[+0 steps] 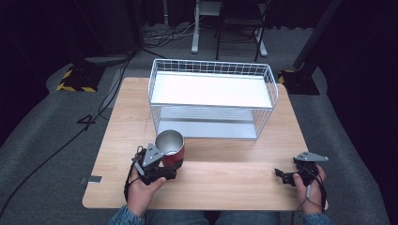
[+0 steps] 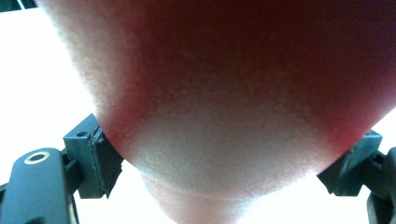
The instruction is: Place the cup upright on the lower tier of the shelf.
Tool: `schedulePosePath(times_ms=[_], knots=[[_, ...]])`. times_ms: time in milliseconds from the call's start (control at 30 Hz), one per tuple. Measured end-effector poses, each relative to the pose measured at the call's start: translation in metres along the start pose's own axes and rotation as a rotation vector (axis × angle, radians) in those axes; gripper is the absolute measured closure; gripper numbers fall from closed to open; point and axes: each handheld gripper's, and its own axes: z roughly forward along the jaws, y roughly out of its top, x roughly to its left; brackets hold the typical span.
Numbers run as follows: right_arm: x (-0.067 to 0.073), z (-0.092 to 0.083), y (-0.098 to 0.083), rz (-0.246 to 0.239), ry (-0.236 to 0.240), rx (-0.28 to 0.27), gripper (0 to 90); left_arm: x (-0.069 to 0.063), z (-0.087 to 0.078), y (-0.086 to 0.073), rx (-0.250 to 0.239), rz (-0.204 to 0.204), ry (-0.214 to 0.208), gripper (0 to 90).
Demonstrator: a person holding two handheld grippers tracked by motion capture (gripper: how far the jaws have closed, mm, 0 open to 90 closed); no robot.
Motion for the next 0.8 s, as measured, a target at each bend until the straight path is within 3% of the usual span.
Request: schedulePosePath(times_ms=[200,467,800], knots=[[0.0,0.0,0.0,0.0,0.0,0.0,0.3,-0.001,0.006,0.01,0.001,0.008,-0.013,16.3],[0.0,0.0,0.0,0.0,0.0,0.0,0.3,-0.003,0.015,0.027,-0.046,0.013,-0.012,16.3],[0.0,0.0,0.0,0.0,0.0,0.0,0.3,-0.006,0.04,0.04,-0.055,0.022,-0.034,16.3]])
